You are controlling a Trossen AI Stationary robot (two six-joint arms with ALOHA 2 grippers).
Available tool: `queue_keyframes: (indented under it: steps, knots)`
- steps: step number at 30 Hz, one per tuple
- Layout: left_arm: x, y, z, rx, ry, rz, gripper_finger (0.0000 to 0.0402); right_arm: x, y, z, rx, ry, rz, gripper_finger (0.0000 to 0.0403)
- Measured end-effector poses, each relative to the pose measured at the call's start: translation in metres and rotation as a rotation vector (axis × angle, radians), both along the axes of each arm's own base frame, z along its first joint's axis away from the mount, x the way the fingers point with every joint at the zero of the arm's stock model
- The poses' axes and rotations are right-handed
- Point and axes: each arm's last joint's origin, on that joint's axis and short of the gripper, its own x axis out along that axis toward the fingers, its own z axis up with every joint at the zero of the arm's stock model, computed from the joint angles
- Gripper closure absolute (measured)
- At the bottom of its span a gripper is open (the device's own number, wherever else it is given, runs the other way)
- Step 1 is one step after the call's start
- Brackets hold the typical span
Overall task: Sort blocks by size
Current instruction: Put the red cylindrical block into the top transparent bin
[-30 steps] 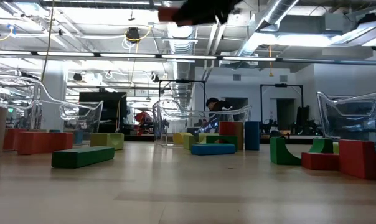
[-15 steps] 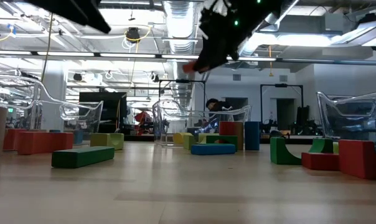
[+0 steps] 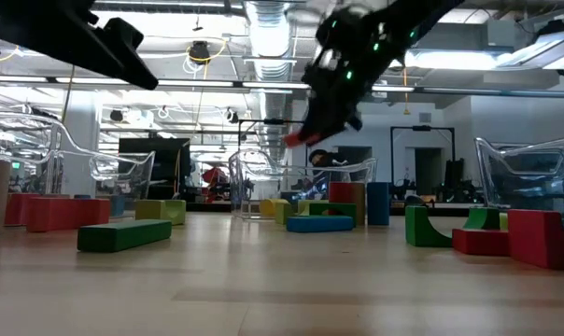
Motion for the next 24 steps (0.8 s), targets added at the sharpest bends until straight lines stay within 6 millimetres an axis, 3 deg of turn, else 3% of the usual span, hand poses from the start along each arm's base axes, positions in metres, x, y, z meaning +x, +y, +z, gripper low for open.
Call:
queue_keyframes:
  steps: [5,13,24]
  knots:
    - [0.002,-0.001,0.002,-0.024,-0.042,-0.001,0.0169,0.006,-0.012,-0.028,0.033,0.083,-0.021,0.0241]
    - [0.003,-0.002,0.004,-0.028,-0.067,-0.008,0.0169,0.012,-0.021,-0.034,0.045,0.091,-0.018,0.0241]
    - [0.005,-0.003,0.007,-0.007,-0.101,-0.011,0.0169,0.004,-0.017,-0.041,0.128,0.186,0.005,0.0240]
